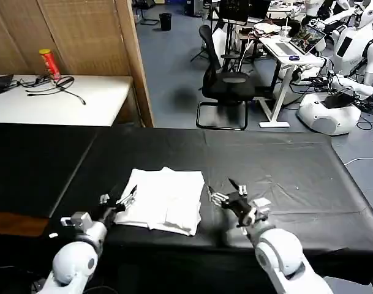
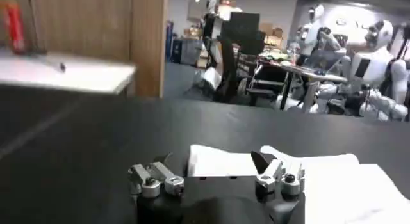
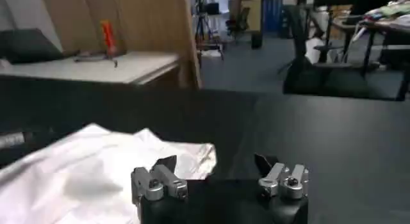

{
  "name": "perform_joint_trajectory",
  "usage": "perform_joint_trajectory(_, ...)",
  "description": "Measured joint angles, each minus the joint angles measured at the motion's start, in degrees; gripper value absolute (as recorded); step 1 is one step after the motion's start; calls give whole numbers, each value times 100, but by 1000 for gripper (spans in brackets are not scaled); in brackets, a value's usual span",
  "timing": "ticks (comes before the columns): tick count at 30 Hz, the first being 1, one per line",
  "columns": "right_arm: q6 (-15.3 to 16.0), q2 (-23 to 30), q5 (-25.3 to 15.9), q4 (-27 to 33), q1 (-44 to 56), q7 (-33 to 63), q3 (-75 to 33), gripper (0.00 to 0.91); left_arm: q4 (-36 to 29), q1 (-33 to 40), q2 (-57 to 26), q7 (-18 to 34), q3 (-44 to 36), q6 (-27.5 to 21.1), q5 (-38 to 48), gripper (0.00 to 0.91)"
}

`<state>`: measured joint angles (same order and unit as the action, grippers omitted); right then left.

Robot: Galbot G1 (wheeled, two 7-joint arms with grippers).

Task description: Fold and organize the clothes.

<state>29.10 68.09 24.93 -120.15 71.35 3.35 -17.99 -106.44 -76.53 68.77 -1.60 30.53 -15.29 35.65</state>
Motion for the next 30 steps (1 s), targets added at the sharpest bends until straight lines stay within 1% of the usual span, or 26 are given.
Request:
perform_joint_trajectory(8, -21, 59, -1, -453, 320, -43, -145, 878, 233, 112, 66, 3, 85, -211, 885, 878)
perform_joint_trajectory(9, -25, 67, -4, -477, 340, -43, -155, 878, 253, 117, 66, 3, 88, -230, 951, 829)
perform_joint_trajectory(10, -27, 74, -6, -501, 354, -43, -163, 878, 271, 120, 65, 4, 92, -244, 1016, 731)
perform_joint_trajectory(11, -30, 81, -9, -527, 367, -43, -171, 878, 285, 122, 64, 6, 97, -260, 1064, 556)
perform_joint_trajectory(12, -31, 89, -14, -550, 375, -42, -176, 878, 303, 127, 64, 10, 112, -304, 1162, 361)
perform_joint_trajectory(13, -33, 94, -20, -570, 385, -43, -178, 878, 323, 130, 65, 13, 126, -339, 1268, 205)
perform_joint_trajectory(14, -37, 99, -27, -588, 394, -42, -181, 878, 338, 133, 65, 13, 133, -360, 1341, 146)
perform_joint_trajectory(15, -42, 108, -37, -603, 402, -42, -182, 878, 350, 135, 68, 13, 139, -378, 1416, 117)
perform_joint_trajectory(16, -49, 114, -49, -615, 406, -41, -185, 878, 371, 141, 72, 13, 150, -396, 1494, 39)
perform_joint_trajectory(17, -53, 117, -54, -620, 410, -41, -190, 878, 392, 147, 73, 14, 160, -405, 1543, 10)
perform_joint_trajectory(22, -76, 158, -85, -634, 439, -54, -209, 878, 448, 176, 78, 42, 214, -427, 1785, 0)
perform_joint_trajectory(25, -109, 200, -198, -631, 454, -95, -202, 878, 441, 191, 71, 73, 243, -426, 1802, 0)
perform_joint_trajectory(28, -126, 229, -238, -605, 462, -107, -196, 878, 380, 194, 28, 126, 278, -430, 1641, 0)
perform_joint_trajectory(30, -130, 241, -246, -580, 463, -107, -194, 878, 321, 193, -26, 118, 291, -424, 1356, 0)
